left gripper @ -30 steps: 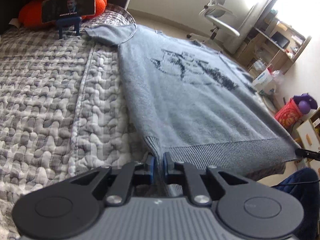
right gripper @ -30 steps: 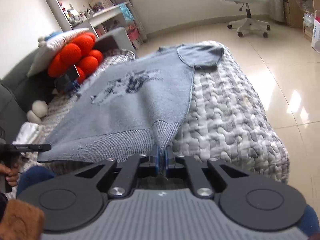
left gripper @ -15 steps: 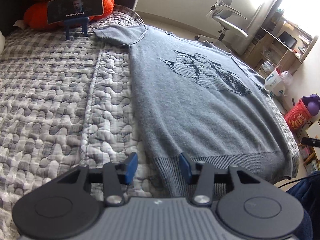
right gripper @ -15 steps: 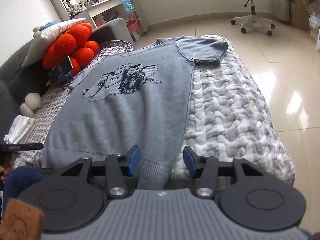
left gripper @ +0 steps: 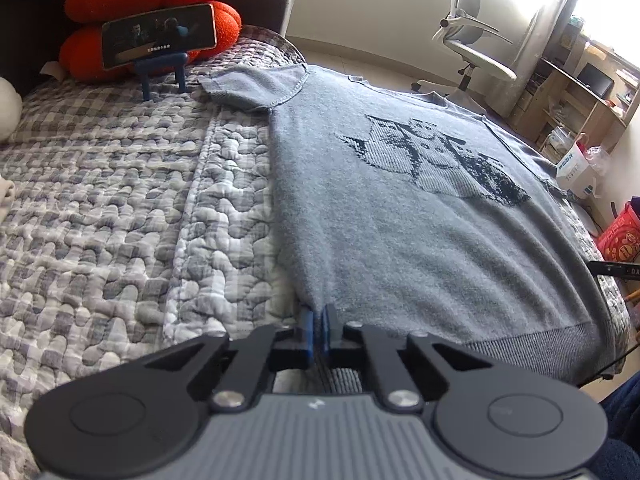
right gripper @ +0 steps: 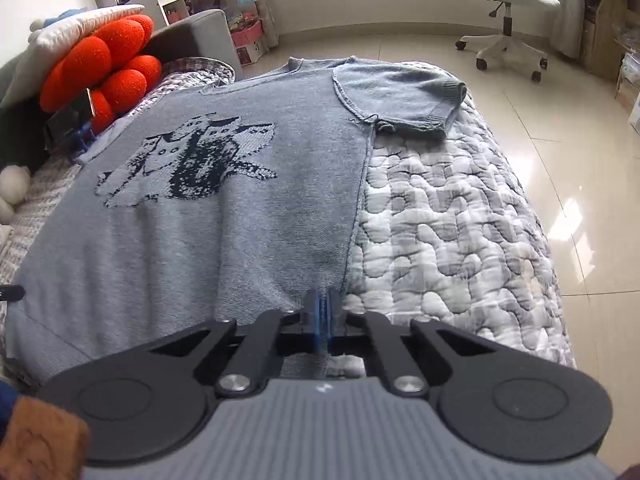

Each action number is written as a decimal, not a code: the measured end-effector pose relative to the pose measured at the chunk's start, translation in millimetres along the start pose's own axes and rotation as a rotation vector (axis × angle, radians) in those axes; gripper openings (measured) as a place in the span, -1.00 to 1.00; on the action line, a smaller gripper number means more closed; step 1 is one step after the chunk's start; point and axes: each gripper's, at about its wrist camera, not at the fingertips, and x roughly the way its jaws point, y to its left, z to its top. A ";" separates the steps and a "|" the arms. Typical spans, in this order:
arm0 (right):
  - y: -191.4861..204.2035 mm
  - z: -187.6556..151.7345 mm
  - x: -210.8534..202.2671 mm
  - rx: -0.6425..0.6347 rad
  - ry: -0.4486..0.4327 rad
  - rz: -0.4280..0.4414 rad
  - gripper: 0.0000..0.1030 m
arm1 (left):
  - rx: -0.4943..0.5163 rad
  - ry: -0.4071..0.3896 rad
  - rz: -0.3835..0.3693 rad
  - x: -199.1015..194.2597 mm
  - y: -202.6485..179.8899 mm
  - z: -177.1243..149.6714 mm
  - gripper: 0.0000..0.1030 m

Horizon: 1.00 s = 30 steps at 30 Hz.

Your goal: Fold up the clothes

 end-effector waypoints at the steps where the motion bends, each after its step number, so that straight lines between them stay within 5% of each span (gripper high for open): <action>1: 1.1 1.0 -6.4 -0.015 -0.020 -0.020 -0.95 | 0.013 -0.006 0.005 -3.5 -2.4 0.1 -0.95; 5: -6.8 8.4 -22.6 -0.021 -0.066 -0.081 -0.96 | 0.027 0.019 0.007 0.3 -2.4 0.2 -0.93; 8: -15.3 7.6 -8.0 -0.013 -0.018 -0.110 -0.96 | 0.021 0.036 -0.002 4.8 0.5 -1.5 -0.80; 10: -15.2 3.2 1.2 -0.023 0.005 -0.133 -0.97 | 0.016 0.042 -0.014 5.8 2.2 -2.7 -0.49; 12: -16.0 0.4 2.2 -0.013 -0.006 -0.146 -0.97 | 0.000 0.041 -0.037 4.3 4.3 -3.0 0.23; 13: -15.0 0.7 -0.3 -0.010 -0.018 -0.151 -0.97 | -0.002 0.038 -0.043 3.7 4.3 -3.0 0.23; 16: -8.5 2.9 -8.9 -0.018 -0.052 -0.172 -0.97 | 0.031 0.037 -0.038 5.1 -0.8 -3.9 -0.11; 17: -6.7 4.3 -12.4 -0.021 -0.063 -0.176 -0.97 | 0.039 0.041 -0.035 6.8 -2.6 -5.0 -0.38; 22: -7.1 9.9 -20.4 -0.035 -0.087 -0.212 -0.99 | 0.063 0.035 -0.010 6.2 -6.0 -9.0 -0.88; 30: -4.9 -0.2 2.3 -0.054 -0.022 -0.161 -0.97 | 0.025 0.035 -0.039 -5.4 1.4 -12.8 -0.89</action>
